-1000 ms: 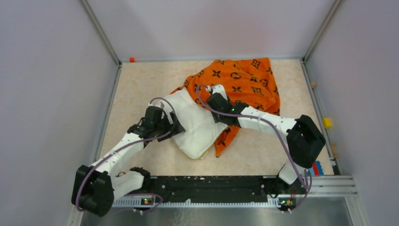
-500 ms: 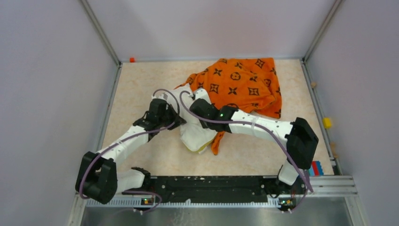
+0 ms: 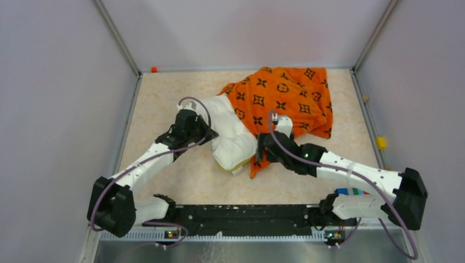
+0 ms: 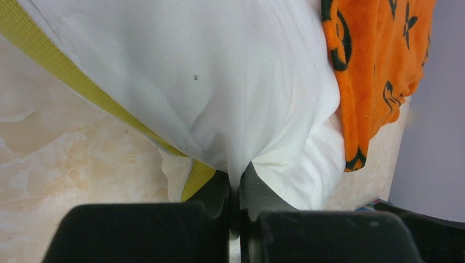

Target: Put the pillow into the pillowcase

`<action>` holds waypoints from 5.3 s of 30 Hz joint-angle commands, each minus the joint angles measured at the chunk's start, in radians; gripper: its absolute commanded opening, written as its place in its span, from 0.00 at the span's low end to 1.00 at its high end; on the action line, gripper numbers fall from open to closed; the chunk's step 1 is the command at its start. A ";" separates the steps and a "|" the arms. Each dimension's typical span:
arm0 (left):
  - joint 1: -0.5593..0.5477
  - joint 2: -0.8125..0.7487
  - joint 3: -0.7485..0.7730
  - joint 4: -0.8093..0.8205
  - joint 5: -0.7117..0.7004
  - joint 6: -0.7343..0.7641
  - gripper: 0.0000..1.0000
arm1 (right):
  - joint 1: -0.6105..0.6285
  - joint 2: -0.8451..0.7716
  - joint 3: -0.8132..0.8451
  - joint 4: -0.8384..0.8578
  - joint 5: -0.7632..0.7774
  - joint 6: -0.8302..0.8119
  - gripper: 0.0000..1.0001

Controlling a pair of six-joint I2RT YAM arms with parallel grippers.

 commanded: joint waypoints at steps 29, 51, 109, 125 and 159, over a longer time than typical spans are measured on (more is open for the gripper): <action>-0.189 0.180 0.333 -0.019 0.176 0.163 0.00 | 0.061 -0.013 0.266 0.223 0.166 -0.186 0.00; -0.040 -0.334 0.112 -0.354 -0.039 0.067 0.99 | -0.145 1.099 1.440 -0.036 -0.365 -0.334 0.16; 0.213 0.192 0.039 0.258 0.038 -0.093 0.15 | -0.006 0.453 0.449 0.121 -0.333 -0.399 0.73; 0.246 -0.013 0.114 -0.280 0.091 0.285 0.99 | -0.006 0.253 0.094 0.162 -0.188 -0.550 0.85; -0.147 -0.036 -0.178 0.418 0.091 -0.163 0.00 | 0.173 0.304 0.540 0.115 -0.221 -0.326 0.00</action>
